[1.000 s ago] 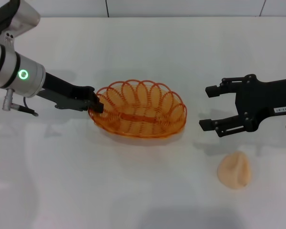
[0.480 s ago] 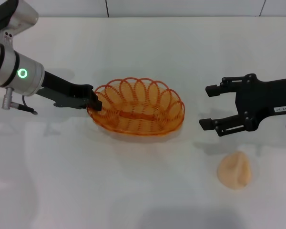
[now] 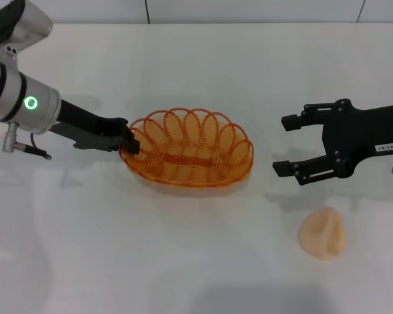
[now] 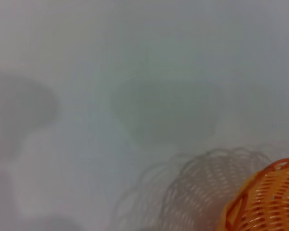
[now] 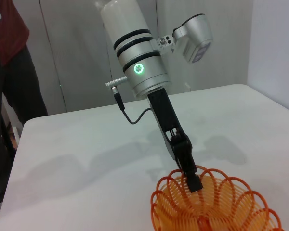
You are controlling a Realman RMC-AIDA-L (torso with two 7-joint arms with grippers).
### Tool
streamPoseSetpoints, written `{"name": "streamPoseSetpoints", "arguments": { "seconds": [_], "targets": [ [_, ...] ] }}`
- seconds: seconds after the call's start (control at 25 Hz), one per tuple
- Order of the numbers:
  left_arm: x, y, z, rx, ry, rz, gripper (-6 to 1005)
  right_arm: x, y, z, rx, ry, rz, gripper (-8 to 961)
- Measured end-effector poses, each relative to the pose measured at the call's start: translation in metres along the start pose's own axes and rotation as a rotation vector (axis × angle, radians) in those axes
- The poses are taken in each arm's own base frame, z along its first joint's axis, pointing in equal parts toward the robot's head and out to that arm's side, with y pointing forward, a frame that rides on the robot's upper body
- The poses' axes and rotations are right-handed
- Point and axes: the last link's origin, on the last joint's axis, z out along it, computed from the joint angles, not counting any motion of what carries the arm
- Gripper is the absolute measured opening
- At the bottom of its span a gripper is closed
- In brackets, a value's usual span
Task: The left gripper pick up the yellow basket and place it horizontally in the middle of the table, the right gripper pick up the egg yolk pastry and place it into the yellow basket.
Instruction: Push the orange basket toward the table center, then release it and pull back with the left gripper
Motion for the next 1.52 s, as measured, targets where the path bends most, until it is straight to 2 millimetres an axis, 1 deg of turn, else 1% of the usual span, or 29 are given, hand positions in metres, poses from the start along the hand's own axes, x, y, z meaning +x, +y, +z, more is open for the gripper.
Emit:
{"name": "streamPoseSetpoints", "arguments": {
  "seconds": [0.4,0.64,0.72,0.84,0.92,1.16,1.24,1.44,1.52],
  "targets": [
    [0.000,0.001,0.000,-0.015,0.005,0.000,100,0.000,0.000,0.000,-0.001,0.003,0.000,843],
    [0.003,0.003,-0.002,-0.014,0.010,0.019,312,0.001,0.000,-0.001,0.000,0.003,0.002,843],
    [0.005,0.003,-0.005,-0.010,0.018,0.026,548,0.001,0.000,-0.001,0.003,0.002,0.004,843],
    [0.010,0.000,-0.013,0.004,0.054,0.047,671,0.002,0.000,-0.002,0.007,-0.001,0.006,842],
    [0.017,-0.002,-0.023,0.004,0.107,0.075,753,0.002,-0.001,-0.002,0.009,-0.002,0.006,842],
    [0.038,0.000,-0.055,-0.037,0.292,0.180,888,0.001,-0.002,-0.001,0.016,-0.005,0.006,842],
    [0.040,0.001,-0.061,-0.054,0.336,0.212,888,0.001,-0.002,-0.001,0.018,-0.006,0.007,842],
    [0.036,-0.002,-0.068,-0.115,0.421,0.237,889,0.001,-0.004,0.000,0.027,-0.010,0.013,842],
    [0.030,0.002,-0.071,-0.167,0.441,0.299,889,0.002,-0.005,0.001,0.030,-0.011,0.021,842]
  ]
}}
